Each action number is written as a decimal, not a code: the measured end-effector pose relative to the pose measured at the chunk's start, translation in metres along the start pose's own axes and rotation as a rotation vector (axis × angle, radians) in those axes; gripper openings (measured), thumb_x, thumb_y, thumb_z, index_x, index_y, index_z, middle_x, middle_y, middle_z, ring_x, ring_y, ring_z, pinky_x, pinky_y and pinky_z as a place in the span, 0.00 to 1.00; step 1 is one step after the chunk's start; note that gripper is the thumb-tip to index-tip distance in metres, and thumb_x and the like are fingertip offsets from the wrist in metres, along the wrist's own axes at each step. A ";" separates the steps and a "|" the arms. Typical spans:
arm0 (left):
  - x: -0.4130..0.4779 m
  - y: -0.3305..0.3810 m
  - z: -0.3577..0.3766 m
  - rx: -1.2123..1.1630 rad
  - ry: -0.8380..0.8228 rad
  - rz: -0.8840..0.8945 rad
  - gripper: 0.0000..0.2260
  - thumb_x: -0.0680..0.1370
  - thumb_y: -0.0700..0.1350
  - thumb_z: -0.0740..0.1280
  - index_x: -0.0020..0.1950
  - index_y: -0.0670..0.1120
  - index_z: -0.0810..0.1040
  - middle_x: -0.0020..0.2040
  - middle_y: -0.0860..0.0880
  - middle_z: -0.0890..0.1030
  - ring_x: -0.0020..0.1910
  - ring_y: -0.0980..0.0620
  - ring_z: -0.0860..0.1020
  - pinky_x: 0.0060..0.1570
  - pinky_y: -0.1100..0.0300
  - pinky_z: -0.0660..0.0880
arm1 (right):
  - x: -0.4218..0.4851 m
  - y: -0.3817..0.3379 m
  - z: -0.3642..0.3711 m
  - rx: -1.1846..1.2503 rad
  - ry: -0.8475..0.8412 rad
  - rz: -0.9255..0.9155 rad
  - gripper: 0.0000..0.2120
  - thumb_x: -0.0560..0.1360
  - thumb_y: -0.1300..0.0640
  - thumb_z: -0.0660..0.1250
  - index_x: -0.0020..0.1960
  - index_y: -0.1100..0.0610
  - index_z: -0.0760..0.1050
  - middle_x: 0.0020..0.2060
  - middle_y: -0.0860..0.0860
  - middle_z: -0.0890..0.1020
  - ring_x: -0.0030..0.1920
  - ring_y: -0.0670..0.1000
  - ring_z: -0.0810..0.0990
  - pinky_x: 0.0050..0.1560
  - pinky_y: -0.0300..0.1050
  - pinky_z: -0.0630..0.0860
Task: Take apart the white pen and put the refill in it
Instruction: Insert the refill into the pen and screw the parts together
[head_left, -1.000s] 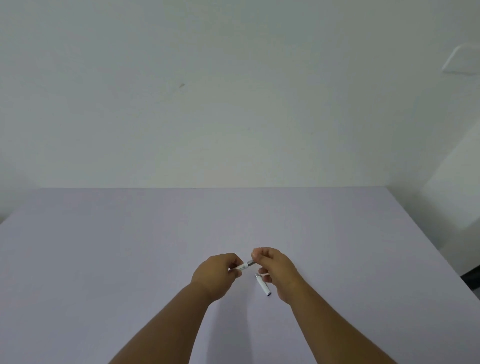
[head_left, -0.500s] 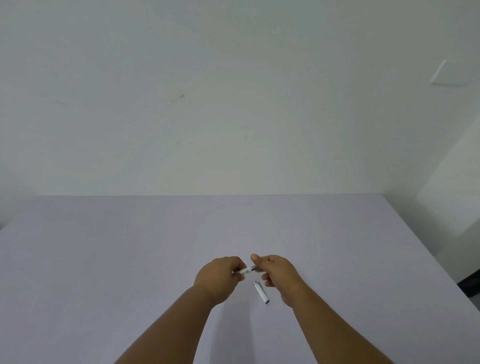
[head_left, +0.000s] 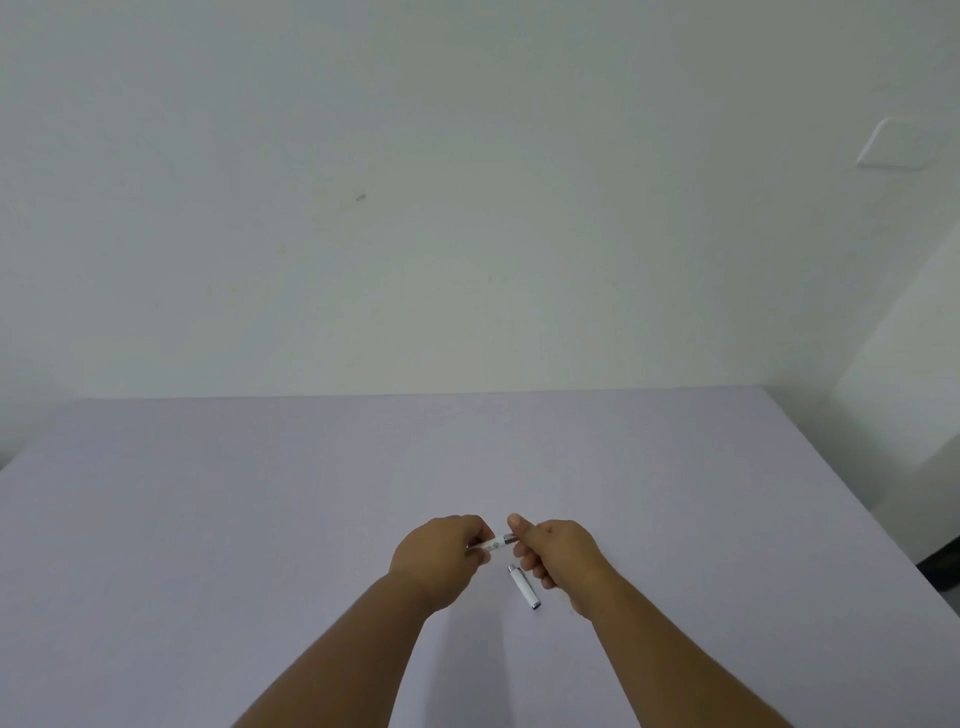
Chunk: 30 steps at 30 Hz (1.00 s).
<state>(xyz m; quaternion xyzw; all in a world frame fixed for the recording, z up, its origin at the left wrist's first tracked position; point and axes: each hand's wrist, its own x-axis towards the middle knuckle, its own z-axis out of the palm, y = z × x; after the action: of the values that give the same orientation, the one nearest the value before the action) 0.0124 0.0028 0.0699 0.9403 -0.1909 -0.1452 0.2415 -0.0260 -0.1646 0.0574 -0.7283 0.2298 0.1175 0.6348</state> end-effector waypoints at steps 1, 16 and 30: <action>0.000 0.000 0.000 -0.003 0.002 -0.006 0.06 0.77 0.49 0.63 0.50 0.54 0.77 0.48 0.55 0.81 0.41 0.55 0.74 0.33 0.64 0.65 | 0.000 0.000 0.001 0.030 -0.014 -0.020 0.12 0.73 0.47 0.69 0.42 0.56 0.80 0.35 0.49 0.81 0.32 0.45 0.76 0.34 0.37 0.74; -0.002 0.004 -0.002 0.015 0.001 0.004 0.06 0.77 0.49 0.62 0.51 0.54 0.78 0.49 0.54 0.81 0.42 0.55 0.74 0.36 0.63 0.66 | -0.004 -0.002 -0.002 0.003 -0.007 0.020 0.14 0.73 0.46 0.69 0.42 0.58 0.80 0.33 0.50 0.81 0.31 0.46 0.76 0.33 0.38 0.75; 0.001 0.007 0.004 0.106 0.067 0.069 0.07 0.78 0.49 0.61 0.52 0.54 0.77 0.48 0.54 0.82 0.46 0.53 0.77 0.39 0.62 0.68 | -0.001 -0.007 -0.001 0.136 0.005 0.135 0.11 0.73 0.50 0.70 0.40 0.59 0.79 0.32 0.51 0.78 0.30 0.48 0.72 0.33 0.38 0.72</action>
<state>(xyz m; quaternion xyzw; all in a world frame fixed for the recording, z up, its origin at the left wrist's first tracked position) 0.0098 -0.0045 0.0702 0.9490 -0.2224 -0.0950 0.2023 -0.0239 -0.1648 0.0646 -0.6665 0.2875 0.1424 0.6729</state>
